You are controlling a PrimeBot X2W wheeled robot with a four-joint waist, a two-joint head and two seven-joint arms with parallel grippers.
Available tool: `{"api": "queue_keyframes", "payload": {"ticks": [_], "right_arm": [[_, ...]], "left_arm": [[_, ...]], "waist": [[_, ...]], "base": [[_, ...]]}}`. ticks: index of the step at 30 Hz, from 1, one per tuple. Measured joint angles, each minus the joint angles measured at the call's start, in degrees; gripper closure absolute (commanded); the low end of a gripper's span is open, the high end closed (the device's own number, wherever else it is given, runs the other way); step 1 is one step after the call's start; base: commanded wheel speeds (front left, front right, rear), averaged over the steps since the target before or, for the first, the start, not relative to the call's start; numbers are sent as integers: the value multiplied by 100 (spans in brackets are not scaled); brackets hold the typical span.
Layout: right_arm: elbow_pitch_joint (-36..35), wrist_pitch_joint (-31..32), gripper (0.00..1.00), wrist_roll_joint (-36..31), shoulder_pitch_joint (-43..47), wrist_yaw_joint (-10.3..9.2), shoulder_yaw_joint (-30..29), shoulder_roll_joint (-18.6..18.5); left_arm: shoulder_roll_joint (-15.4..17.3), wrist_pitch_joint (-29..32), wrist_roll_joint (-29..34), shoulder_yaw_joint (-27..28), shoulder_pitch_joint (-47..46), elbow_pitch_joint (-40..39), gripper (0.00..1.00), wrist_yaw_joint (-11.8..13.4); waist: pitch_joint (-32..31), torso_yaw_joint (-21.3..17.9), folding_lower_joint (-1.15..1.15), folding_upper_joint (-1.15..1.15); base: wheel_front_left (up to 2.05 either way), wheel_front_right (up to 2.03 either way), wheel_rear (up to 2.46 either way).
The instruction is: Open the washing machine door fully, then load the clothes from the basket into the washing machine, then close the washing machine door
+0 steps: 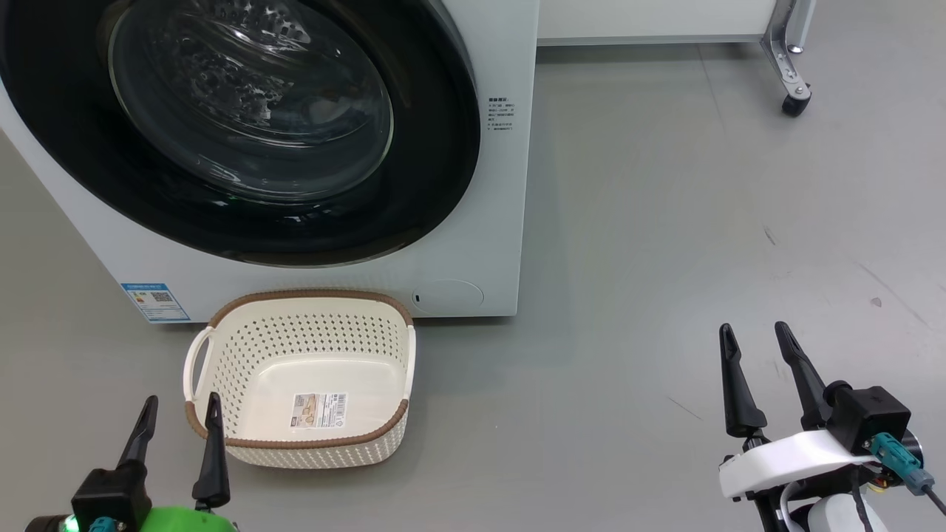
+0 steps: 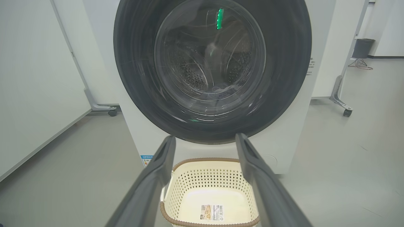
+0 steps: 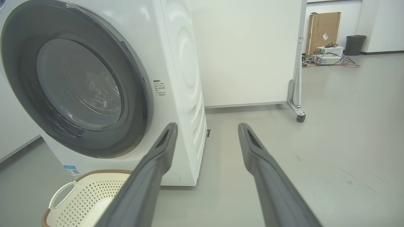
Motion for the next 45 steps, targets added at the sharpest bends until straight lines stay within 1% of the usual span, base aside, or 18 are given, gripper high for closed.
{"api": "queue_keyframes", "payload": {"ticks": [10, 11, 16, 20, 25, 30, 31, 36, 45], "right_arm": [[3, 0, 0, -51, 14, 0, 8, 9], [7, 0, 100, -51, 17, 0, 8, 12], [302, 0, 100, -46, 186, -1, 18, 81], [319, 0, 100, 70, 247, -1, 32, 98], [252, 0, 100, 397, 253, -1, 53, 99], [207, 65, 100, 860, 254, -1, 45, 99], [207, 65, 100, 860, 254, -1, 45, 99], [207, 170, 100, 1395, 254, -1, -33, 99], [208, 356, 100, 2116, 246, -7, -154, 90]], "left_arm": [[2, 0, 1, -25, 5, -14, 0, 0], [1, 0, 1, -51, 7, -24, 100, 0], [-121, 2, -1, -131, 47, 286, 100, 0], [-159, 24, -97, -135, 64, 349, 100, 0], [-159, 121, -430, -122, 57, 372, 100, 0], [-159, 266, -910, -80, 23, 404, 100, 0], [-159, 266, -910, -80, 23, 404, 100, 0], [-159, 377, -1480, -76, -20, 417, 100, 0], [-159, 568, -2169, -58, -68, 458, 100, 0]], "waist": [[9, 63, 0, 0], [11, 67, 0, 0], [11, 68, 0, 0], [10, 61, 0, 0], [8, 42, 0, 0], [7, 29, 0, 0], [7, 29, 0, 0], [6, 20, 0, 0], [4, 4, 0, 0]], "base": [[0, 0, 0], [0, 0, 0], [0, 0, 0], [0, 0, 0], [0, 0, 0], [0, 0, 0], [0, 0, 0], [0, 0, 0], [0, 0, 0]]}}
